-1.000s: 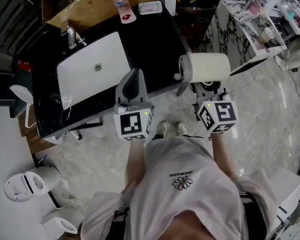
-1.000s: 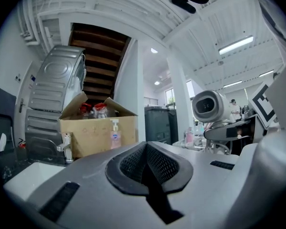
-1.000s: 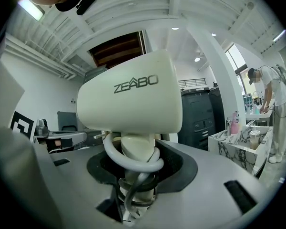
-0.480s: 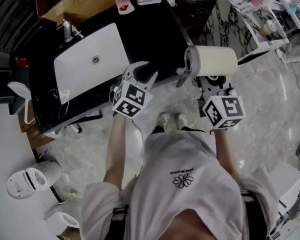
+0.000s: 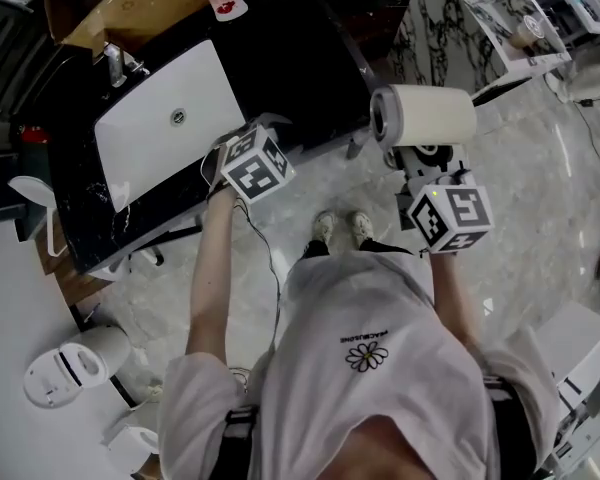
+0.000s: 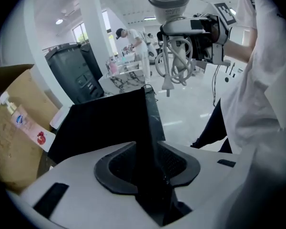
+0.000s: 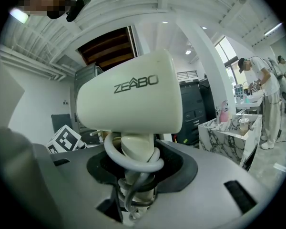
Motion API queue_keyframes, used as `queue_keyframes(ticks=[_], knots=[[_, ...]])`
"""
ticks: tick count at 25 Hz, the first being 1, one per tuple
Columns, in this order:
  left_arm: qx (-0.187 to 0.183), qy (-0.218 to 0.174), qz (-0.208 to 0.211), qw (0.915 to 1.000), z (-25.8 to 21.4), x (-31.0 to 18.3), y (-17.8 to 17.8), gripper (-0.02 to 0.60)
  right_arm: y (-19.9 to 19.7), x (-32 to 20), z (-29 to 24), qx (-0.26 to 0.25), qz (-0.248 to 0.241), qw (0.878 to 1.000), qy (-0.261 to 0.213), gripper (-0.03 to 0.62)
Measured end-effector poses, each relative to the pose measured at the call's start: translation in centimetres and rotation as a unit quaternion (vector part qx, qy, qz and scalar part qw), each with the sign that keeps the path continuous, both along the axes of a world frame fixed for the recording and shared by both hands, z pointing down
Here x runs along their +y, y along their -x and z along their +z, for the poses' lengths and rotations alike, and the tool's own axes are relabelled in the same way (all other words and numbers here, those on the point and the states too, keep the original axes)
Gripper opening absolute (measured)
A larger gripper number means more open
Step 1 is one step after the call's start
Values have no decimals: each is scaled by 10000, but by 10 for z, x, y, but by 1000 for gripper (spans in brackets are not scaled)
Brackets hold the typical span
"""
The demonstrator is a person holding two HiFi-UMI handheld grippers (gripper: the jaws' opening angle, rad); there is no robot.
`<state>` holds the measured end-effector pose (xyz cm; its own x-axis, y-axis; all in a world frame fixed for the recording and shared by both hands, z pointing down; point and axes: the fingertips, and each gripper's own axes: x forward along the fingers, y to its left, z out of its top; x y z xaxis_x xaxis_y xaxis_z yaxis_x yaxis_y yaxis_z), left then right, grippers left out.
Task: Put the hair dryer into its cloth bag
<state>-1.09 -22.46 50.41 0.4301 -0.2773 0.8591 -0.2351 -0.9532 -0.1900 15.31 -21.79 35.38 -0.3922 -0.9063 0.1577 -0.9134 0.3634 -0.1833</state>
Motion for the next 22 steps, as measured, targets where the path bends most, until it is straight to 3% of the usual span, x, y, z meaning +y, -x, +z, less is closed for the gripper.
queue_keyframes(ticks=[7,15,22], knots=[[-112,323,13,9994,9,0,-2,95,-8,4,7,-3,78,9999,100,167],[-191,283,20,9994,8,-3,0,32,-10,5,10,31,79,9998,152,168],[226,223,-319,9990,-5,-7,-2,28,-4,8,10,39,-129,9997,199,167]])
